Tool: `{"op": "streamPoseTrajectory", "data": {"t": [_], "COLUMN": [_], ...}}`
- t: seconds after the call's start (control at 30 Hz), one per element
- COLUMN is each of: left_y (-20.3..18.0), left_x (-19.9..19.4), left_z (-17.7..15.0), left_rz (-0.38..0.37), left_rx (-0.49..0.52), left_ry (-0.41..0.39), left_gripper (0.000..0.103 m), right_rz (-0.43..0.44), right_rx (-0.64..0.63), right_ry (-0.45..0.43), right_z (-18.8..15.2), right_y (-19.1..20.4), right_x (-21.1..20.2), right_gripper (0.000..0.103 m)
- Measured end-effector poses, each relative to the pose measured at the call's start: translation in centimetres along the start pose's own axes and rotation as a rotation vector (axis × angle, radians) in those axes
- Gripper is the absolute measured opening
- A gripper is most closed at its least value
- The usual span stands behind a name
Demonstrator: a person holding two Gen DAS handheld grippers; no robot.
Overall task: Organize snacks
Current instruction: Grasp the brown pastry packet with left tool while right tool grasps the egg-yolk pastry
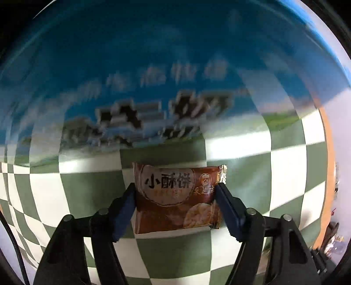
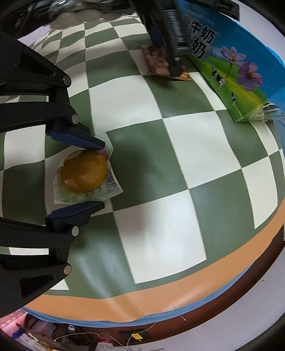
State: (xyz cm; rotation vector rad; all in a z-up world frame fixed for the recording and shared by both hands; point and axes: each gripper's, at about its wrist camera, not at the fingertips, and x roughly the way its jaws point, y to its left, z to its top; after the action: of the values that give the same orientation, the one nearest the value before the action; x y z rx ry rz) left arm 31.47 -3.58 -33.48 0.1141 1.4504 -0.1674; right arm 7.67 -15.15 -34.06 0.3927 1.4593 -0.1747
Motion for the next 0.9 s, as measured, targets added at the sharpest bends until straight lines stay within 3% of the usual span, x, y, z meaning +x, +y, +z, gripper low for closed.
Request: {"op": "streamPoseTrajectory", "data": {"t": [0.07, 0.23, 0.47, 0.63, 0.67, 0.77, 0.9], "left_y": [0.4, 3.3, 10.0, 11.8, 11.8, 12.3, 11.7], "left_x": [-0.2, -0.5, 0.2, 2.3, 2.7, 3.6, 3.8], "left_z": [-1.4, -5.8, -13.1, -13.3, -13.2, -11.7, -10.6], "left_rz": [0.01, 0.002, -0.045, -0.134, -0.141, -0.137, -0.113], "left_rx": [0.016, 0.009, -0.128, -0.156, -0.149, -0.138, -0.119], "left_ry": [-0.002, 0.035, 0.127, 0.193, 0.204, 0.214, 0.218], "left_gripper": [0.063, 0.063, 0.064, 0.075, 0.078, 0.081, 0.084], "right_rz": [0.005, 0.03, 0.091, 0.085, 0.083, 0.102, 0.099], "right_rx": [-0.005, -0.047, -0.148, -0.225, -0.229, -0.228, -0.226], "right_ry": [0.0, 0.01, 0.057, 0.106, 0.107, 0.125, 0.147], "right_z": [0.6, 0.4, -1.5, -2.4, -3.6, -3.7, -3.6], "right_y": [0.3, 2.0, 6.3, 8.9, 9.1, 9.5, 9.9], "right_x": [-0.2, -0.5, 0.7, 2.1, 2.3, 2.4, 2.6], "right_gripper": [0.05, 0.05, 0.05, 0.052, 0.057, 0.067, 0.07]}}
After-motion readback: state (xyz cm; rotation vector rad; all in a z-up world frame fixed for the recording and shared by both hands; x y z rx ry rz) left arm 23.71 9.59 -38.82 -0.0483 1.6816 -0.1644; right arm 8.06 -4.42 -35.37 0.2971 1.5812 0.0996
